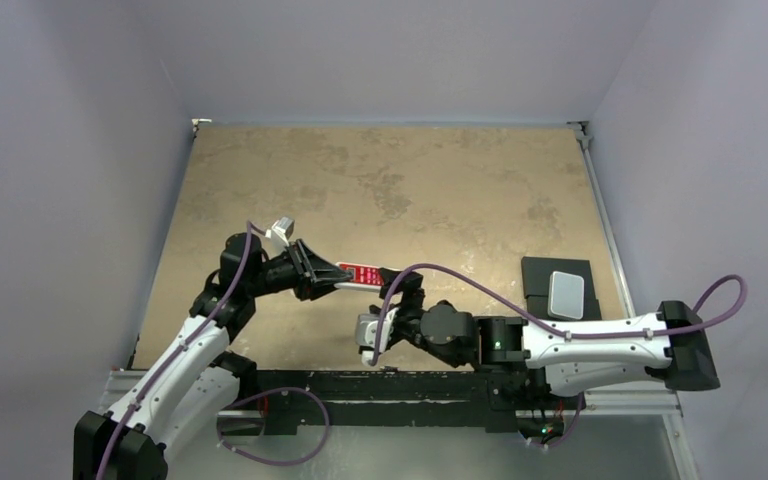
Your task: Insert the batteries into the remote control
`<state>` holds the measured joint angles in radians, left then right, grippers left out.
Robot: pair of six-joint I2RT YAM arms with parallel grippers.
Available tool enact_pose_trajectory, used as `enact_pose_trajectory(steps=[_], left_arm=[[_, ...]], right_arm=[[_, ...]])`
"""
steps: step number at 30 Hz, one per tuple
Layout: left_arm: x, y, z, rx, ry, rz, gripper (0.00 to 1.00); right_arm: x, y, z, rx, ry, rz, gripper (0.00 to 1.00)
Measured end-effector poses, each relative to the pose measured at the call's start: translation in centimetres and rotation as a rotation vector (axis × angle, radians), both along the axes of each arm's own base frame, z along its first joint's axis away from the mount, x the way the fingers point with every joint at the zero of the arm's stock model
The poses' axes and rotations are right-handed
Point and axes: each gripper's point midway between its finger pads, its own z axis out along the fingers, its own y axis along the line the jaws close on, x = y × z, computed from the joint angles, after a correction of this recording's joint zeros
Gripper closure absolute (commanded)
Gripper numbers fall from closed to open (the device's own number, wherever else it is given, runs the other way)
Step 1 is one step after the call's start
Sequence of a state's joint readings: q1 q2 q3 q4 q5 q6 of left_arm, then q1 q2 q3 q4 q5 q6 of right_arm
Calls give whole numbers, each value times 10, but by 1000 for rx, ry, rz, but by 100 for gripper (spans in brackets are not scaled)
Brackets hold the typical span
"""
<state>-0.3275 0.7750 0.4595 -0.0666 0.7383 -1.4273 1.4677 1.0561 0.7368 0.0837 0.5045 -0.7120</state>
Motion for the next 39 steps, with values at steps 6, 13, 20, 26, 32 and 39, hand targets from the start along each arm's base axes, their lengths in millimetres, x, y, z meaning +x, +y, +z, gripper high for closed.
enact_pose_trajectory(steps=[6, 13, 20, 26, 32, 39], left_arm=[[-2, -1, 2, -9, 2, -14, 100], [-4, -1, 3, -14, 4, -22, 100], [-7, -2, 4, -23, 10, -40, 100], [-9, -3, 5, -32, 11, -50, 100], [-9, -3, 10, -51, -8, -54, 100], [-8, -4, 12, -58, -23, -65, 93]], right_arm=[[1, 5, -18, -53, -63, -24, 20], [2, 8, -19, -56, -126, -57, 27], [9, 11, -23, -86, -184, -105, 41], [14, 11, -23, -90, -218, -135, 67], [13, 10, -23, -94, -240, -140, 100], [14, 9, -20, -101, -271, -150, 100]])
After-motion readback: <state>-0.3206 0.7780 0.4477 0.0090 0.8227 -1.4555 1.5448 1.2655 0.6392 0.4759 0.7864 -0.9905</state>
